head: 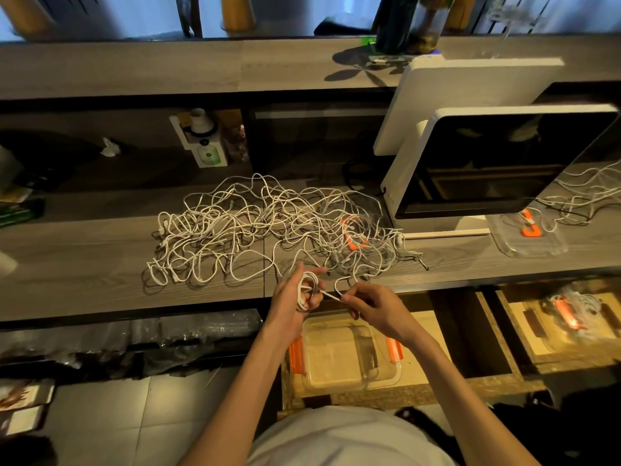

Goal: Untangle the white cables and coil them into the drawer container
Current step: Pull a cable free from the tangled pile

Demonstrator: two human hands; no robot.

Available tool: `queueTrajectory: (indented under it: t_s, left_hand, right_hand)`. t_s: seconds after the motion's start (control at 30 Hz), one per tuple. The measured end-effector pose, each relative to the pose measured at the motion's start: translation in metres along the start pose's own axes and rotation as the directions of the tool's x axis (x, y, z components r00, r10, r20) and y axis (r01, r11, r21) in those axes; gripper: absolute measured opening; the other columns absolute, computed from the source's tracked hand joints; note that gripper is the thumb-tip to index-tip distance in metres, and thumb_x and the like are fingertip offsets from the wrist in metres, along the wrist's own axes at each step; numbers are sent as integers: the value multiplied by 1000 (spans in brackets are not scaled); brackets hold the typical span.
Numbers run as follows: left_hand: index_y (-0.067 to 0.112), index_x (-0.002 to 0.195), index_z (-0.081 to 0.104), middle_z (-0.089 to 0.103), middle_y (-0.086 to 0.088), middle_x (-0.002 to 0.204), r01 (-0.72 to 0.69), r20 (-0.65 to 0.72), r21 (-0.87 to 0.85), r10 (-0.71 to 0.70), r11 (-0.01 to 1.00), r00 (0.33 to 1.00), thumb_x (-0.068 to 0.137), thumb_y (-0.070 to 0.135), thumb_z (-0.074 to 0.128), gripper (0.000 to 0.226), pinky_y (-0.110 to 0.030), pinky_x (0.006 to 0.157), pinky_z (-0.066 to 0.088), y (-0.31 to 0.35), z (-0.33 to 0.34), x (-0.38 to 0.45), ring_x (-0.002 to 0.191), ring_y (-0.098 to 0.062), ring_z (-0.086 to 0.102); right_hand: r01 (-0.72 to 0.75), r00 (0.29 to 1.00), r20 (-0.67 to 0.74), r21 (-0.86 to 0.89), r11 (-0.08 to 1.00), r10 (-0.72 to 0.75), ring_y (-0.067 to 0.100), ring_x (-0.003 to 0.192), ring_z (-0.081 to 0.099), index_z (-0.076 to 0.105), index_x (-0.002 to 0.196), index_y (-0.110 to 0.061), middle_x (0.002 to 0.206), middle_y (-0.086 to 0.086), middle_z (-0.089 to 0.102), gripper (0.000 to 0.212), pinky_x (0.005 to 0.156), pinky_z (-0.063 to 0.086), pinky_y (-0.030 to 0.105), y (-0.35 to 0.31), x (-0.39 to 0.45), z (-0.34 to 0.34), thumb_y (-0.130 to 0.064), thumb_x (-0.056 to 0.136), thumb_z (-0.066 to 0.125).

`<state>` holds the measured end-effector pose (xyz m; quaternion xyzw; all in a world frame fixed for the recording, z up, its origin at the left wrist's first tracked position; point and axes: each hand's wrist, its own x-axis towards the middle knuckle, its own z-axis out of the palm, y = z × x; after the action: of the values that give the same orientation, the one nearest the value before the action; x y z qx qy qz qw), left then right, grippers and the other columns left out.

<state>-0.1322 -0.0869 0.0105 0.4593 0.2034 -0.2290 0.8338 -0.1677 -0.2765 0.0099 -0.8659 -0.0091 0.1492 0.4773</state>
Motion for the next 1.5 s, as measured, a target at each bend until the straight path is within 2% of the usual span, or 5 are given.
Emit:
queueTrajectory:
  t_s: [0.33,0.63,0.83,1.1,1.5]
  left_hand:
    - [-13,120,60,61,-12,76,12,78,53,-16,999,997,106,30,44,48,-18,45,33,4,-19,-1,52,-12,46]
    - [16,87,73,69,-5,74,-249,78,611,256,752,964,108,41,38,48,-24,57,42,-6,-2,-4,63,-16,56]
    - [6,81,72,70,-18,79,-75,62,636,46,768,997,79,94,8,109,-33,67,49,-9,4,-5,70,-24,66]
    - [4,124,56,53,-5,55,-145,128,447,97,883,987,108,46,33,51,-20,42,29,-5,14,-17,40,-11,47]
    - [6,108,40,54,-14,65,-170,85,418,147,892,985,107,11,38,5,-22,34,25,-4,17,-16,35,-17,41]
  right_hand:
    - [96,995,34,-58,994,-94,12,67,63,71,89,-21,73,0,69,18,66,47,24,5,-5,-12,-33,101,64]
    - [310,924,258,-71,948,-283,9,73,61,65,95,-25,79,-7,65,14,69,47,21,-37,-4,-20,-26,106,57]
    - [336,917,261,-92,937,-303,10,91,62,69,109,-18,98,-3,68,19,81,49,25,-52,18,-24,-26,108,52]
    - [280,958,-65,18,960,-278,13,75,62,63,99,-17,85,0,66,18,64,51,28,-31,29,-5,-35,99,67]
    - [99,994,-86,401,911,-71,19,81,62,63,103,-8,89,12,67,18,72,52,32,-10,14,18,-25,98,66]
